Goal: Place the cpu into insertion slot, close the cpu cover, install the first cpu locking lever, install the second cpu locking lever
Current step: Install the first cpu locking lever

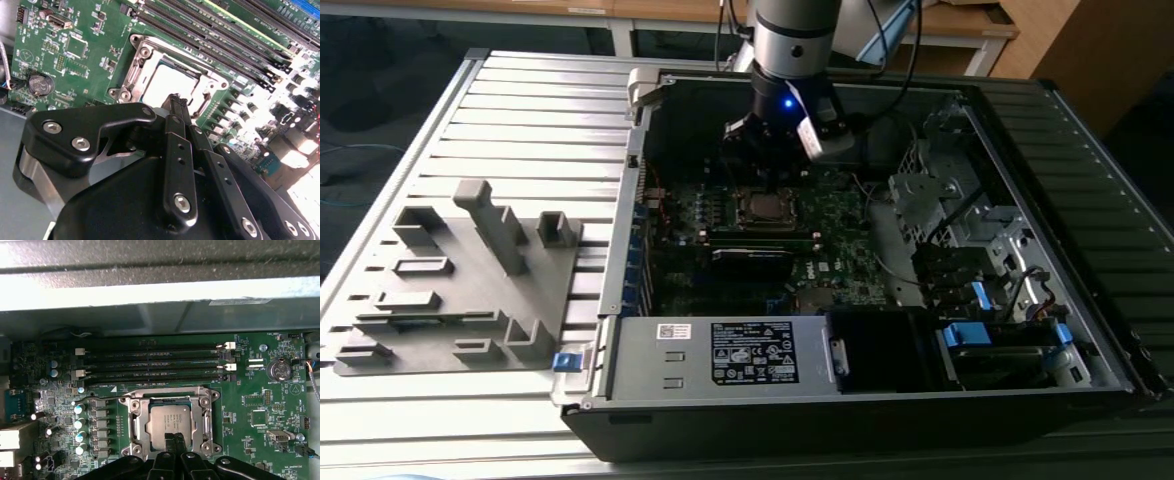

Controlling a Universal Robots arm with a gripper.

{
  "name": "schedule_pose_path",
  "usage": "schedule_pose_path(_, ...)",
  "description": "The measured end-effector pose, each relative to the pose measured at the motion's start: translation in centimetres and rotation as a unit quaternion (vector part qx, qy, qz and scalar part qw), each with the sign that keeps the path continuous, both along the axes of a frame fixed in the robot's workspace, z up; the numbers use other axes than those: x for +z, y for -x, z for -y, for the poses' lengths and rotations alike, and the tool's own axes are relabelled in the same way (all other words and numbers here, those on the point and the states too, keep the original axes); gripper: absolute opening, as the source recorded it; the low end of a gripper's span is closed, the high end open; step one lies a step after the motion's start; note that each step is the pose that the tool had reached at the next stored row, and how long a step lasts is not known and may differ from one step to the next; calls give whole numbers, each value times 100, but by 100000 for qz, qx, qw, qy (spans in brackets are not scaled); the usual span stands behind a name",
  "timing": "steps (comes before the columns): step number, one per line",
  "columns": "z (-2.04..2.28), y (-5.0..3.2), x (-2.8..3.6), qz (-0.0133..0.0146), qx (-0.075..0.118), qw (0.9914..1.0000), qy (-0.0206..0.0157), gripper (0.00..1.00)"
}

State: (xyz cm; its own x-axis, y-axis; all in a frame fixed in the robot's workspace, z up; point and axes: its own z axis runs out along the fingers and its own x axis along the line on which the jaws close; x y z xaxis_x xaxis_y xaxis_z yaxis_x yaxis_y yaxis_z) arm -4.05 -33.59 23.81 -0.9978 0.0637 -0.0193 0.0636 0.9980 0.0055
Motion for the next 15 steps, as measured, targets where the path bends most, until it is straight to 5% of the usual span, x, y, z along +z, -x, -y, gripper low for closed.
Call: schedule_pose_path(15, 0, 0, 62, -21, 0, 100000, -22, 11)
